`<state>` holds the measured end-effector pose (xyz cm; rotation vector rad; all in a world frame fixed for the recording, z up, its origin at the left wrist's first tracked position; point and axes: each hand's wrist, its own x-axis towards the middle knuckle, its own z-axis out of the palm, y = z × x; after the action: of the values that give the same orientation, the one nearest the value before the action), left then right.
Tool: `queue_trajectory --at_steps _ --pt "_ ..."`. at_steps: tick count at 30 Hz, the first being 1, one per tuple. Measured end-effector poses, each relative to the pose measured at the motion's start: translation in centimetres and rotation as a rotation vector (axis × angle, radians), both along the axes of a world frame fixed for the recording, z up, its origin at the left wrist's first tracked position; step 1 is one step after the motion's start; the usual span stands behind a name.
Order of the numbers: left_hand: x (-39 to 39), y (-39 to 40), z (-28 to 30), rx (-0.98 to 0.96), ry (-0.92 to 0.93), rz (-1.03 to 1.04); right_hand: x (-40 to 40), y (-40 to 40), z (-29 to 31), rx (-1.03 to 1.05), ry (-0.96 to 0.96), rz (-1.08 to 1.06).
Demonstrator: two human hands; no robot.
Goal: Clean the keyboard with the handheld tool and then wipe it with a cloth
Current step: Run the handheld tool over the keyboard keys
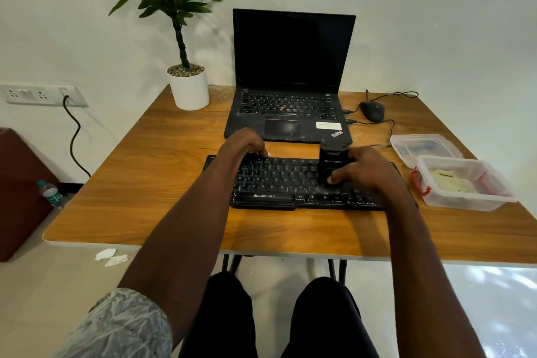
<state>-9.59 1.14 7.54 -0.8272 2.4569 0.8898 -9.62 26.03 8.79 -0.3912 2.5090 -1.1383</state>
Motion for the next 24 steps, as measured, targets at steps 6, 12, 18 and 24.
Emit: queue_trajectory --at_steps 6,12,18,24 --pt "-0.2 0.4 0.2 -0.026 -0.021 -0.025 1.2 -3.7 -0.5 -0.008 0.05 0.11" --pt "0.0 0.5 0.3 -0.014 -0.024 -0.011 0.9 -2.8 -0.3 -0.027 -0.01 0.112" --pt "0.1 0.6 0.3 -0.023 -0.036 -0.01 -0.7 1.7 0.5 0.094 0.06 -0.028" --pt "-0.2 0.9 0.4 -0.059 -0.063 -0.022 1.2 -3.2 -0.8 0.019 0.044 0.142"
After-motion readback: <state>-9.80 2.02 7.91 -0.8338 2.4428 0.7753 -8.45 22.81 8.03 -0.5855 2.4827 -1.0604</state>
